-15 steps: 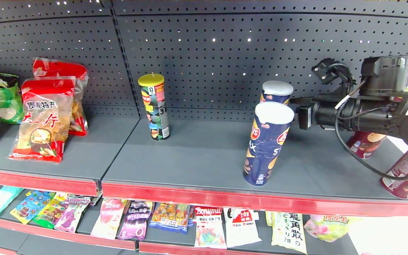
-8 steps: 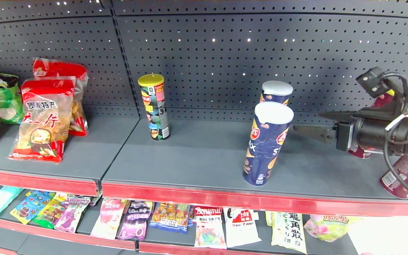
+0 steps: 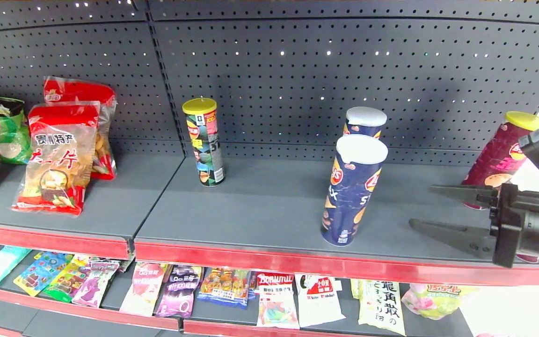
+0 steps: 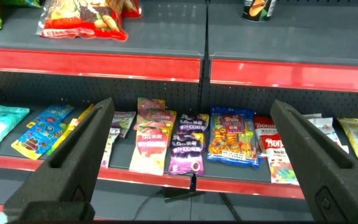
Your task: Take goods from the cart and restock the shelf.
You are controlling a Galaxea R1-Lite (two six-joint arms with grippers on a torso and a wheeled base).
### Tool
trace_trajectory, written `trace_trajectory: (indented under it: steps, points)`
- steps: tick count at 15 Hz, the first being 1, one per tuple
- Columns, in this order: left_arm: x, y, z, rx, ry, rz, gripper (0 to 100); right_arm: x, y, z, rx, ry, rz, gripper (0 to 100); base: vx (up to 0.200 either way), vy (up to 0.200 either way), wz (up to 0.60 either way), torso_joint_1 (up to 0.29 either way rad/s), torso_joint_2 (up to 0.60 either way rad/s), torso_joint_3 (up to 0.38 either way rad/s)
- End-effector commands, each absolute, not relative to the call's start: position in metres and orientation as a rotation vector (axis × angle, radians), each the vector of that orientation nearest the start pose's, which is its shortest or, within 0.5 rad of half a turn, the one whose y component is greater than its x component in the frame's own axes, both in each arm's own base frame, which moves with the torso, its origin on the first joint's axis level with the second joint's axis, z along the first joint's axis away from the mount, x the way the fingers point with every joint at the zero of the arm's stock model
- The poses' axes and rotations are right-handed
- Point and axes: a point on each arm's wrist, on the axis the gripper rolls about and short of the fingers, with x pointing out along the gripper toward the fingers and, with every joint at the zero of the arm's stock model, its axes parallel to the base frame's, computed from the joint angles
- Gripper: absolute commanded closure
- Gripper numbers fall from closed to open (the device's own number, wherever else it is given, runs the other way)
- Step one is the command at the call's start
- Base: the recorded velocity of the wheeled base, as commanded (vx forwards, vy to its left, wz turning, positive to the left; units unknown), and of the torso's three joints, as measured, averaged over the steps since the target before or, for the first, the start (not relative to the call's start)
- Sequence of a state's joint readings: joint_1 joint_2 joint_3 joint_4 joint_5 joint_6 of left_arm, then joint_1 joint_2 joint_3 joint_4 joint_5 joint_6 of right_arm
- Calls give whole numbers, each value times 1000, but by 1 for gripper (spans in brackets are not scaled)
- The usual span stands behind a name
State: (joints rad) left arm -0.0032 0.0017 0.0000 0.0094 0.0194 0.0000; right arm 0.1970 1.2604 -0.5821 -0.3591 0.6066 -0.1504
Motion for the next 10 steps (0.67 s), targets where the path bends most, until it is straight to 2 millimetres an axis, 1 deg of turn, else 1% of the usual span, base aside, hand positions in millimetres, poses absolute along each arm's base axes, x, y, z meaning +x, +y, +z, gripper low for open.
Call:
trace_trajectory:
  steps: [1, 3, 5, 6, 7, 8, 9, 10]
  points:
    - [-23, 1, 75, 0, 12, 17, 0, 179, 44, 198, -59, 277, 838, 0, 0, 0, 0, 0, 0, 0]
    - [-23, 1, 75, 0, 11, 17, 0, 207, 49, 191, -84, 269, 843, 0, 0, 0, 0, 0, 0, 0]
    - [-23, 1, 75, 0, 11, 17, 0, 234, 60, 187, -109, 195, 849, 0, 0, 0, 0, 0, 0, 0]
    - [-23, 1, 75, 0, 11, 17, 0, 242, 65, 186, -118, 176, 814, 0, 0, 0, 0, 0, 0, 0]
    - [-23, 1, 75, 0, 11, 17, 0, 242, 70, 188, -124, 168, 795, 0, 0, 0, 0, 0, 0, 0]
    - [-23, 1, 75, 0, 11, 18, 0, 237, 79, 192, -107, 168, 787, 0, 0, 0, 0, 0, 0, 0]
    - [-23, 1, 75, 0, 11, 18, 0, 234, 82, 194, -96, 165, 780, 0, 0, 0, 0, 0, 0, 0]
    - [-23, 1, 75, 0, 12, 18, 0, 224, 89, 200, -85, 152, 761, 0, 0, 0, 0, 0, 0, 0]
